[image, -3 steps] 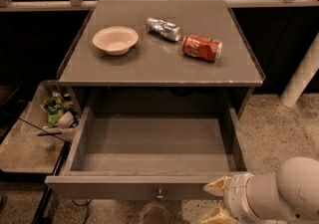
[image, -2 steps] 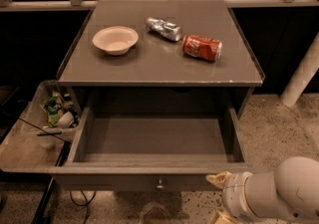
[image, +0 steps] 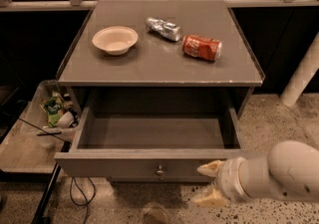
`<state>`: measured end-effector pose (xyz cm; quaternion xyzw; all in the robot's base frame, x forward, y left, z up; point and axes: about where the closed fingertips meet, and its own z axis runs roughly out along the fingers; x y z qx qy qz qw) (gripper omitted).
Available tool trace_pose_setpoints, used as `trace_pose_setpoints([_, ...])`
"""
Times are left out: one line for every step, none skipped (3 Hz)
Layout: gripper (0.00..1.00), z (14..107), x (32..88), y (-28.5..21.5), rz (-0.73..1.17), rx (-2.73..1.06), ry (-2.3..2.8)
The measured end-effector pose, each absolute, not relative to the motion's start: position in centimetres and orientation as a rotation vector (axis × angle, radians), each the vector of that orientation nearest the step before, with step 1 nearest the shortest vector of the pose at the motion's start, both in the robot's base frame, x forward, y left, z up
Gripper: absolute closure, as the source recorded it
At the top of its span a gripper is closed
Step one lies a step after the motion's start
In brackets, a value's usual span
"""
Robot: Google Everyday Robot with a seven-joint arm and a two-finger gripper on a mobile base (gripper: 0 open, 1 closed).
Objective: Close top drawer
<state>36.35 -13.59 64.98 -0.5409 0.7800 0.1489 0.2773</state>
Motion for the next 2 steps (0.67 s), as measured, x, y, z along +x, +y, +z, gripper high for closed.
trace_pose_setpoints([0.65,64.2,40.6,-13.6,0.429,-1.439,2.059])
trace_pose_setpoints([0.87,64.2,43.2,-14.4,0.405,-1.408,2.06])
